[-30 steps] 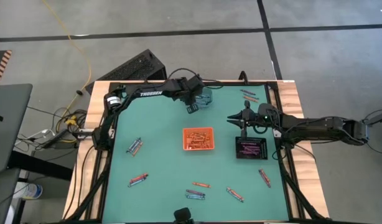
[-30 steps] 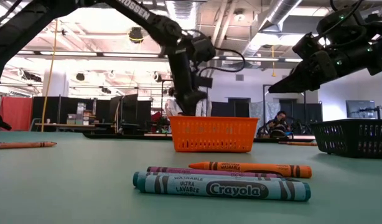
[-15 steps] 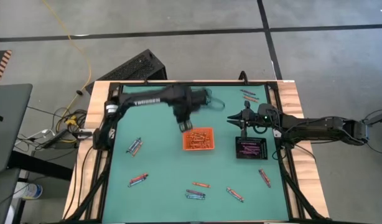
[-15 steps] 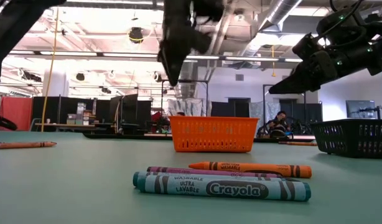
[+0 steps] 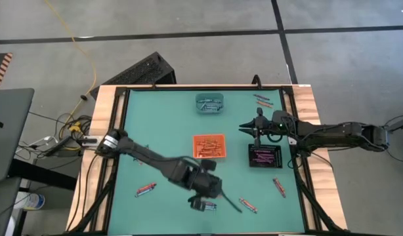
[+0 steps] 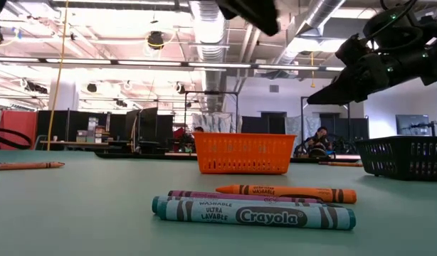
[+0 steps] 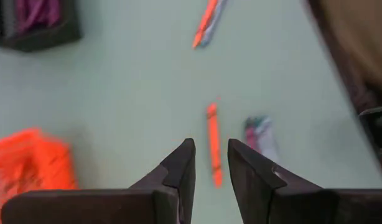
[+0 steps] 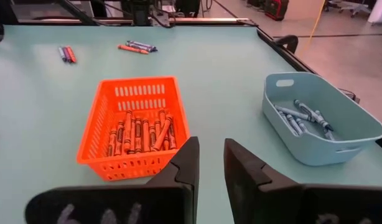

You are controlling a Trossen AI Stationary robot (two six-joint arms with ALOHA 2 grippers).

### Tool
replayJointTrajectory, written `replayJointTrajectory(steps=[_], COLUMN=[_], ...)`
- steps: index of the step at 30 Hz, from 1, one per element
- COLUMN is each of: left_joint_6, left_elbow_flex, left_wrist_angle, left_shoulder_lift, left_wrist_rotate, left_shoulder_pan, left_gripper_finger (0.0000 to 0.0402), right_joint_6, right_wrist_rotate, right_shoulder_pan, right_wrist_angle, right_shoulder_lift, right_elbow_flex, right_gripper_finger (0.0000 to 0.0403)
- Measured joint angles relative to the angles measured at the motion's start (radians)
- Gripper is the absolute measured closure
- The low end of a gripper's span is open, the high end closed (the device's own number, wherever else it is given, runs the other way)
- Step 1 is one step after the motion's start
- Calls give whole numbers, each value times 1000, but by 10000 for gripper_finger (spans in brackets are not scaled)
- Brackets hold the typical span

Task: Sort crayons
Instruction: Put the green crayon into the blue bin

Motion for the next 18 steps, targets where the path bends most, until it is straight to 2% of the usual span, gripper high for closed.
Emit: replayJointTrajectory(steps=[4,8,10,14,18], left_joint_6=[29,38,36,41,42], left_elbow_flex=[-98,-190,-244,-303,-324], left_wrist_angle=[169,290,341,378,376], left_shoulder_lift=[0,1,0,3,0], left_wrist_rotate=[20,31,77,193,242], left_shoulder_pan=[-20,8,26,50,54], left_gripper_finger=[318,318,318,318,318], right_joint_6=[0,0,0,-12,-17], right_wrist_rotate=[0,1,2,3,3], right_shoulder_pan=[6,6,6,6,6], right_wrist_angle=[6,6,3,2,-2], right_shoulder_lift=[0,0,0,0,0], right_elbow_flex=[0,0,0,0,0], right_gripper_finger=[332,332,332,332,332])
